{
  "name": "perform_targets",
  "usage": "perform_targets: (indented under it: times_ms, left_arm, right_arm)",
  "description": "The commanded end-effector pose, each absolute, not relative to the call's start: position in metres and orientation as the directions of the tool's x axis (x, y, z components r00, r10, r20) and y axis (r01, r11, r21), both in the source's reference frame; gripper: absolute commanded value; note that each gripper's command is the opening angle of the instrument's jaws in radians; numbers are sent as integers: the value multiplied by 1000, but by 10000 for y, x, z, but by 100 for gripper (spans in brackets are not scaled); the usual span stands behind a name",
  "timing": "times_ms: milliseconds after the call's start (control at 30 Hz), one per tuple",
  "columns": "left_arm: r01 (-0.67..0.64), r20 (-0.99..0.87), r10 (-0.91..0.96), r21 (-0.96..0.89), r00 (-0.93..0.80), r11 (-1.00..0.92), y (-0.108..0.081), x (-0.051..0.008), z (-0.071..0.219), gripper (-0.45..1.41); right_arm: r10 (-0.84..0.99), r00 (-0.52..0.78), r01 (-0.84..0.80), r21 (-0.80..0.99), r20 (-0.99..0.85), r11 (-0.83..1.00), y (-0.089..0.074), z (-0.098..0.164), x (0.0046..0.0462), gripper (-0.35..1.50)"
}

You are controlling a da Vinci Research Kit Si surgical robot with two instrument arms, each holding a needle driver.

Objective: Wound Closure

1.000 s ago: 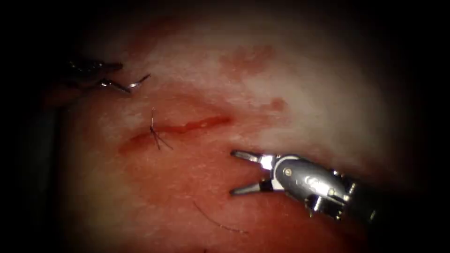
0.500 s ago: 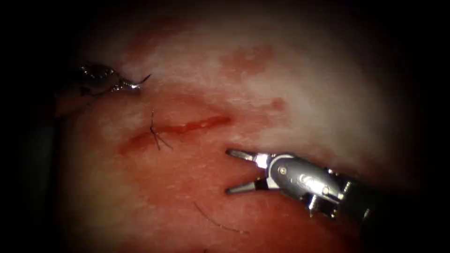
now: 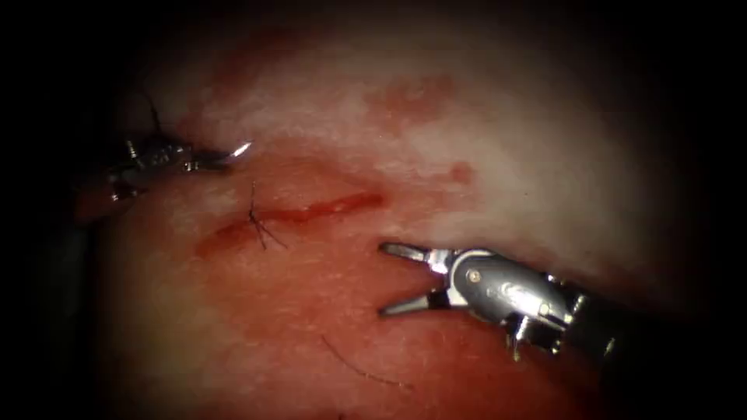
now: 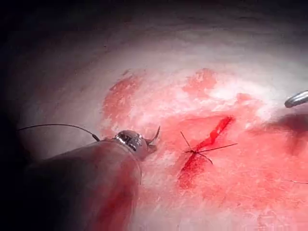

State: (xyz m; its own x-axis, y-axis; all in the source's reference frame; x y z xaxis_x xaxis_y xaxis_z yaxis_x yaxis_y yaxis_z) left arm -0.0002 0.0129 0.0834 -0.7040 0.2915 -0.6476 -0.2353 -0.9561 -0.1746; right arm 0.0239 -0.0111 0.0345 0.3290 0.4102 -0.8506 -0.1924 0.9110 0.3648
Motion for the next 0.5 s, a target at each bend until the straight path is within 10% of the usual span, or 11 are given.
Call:
perform_targets:
  times_ms: [33, 500]
  left_arm:
    - [-225, -662, 273, -160, -698, -961, 129, -9, 835, -45]
    - [-165, -861, 53, 36, -506, -986, 122, -76, 728, -45]
  right_arm:
    - [409, 329, -191, 364, -851, 912, -103, 352, 244, 126]
    - [501, 216, -217, 459, -838, 862, -55, 358, 244, 113]
